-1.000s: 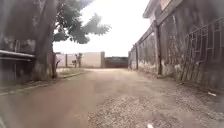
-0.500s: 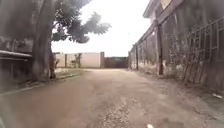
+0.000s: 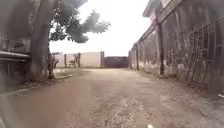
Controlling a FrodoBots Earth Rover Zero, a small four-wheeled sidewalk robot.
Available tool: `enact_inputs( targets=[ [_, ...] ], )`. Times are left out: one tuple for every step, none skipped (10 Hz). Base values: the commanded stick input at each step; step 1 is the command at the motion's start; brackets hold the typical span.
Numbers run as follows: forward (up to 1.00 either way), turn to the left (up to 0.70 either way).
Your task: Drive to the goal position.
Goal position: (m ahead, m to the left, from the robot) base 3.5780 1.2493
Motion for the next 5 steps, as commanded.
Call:
enact_inputs(
  targets=[
    [0.30, 0.00],
    [0.30, 0.00],
    [0.30, 0.00],
    [0.30, 0.00],
    [0.30, 0.00]
  ],
)
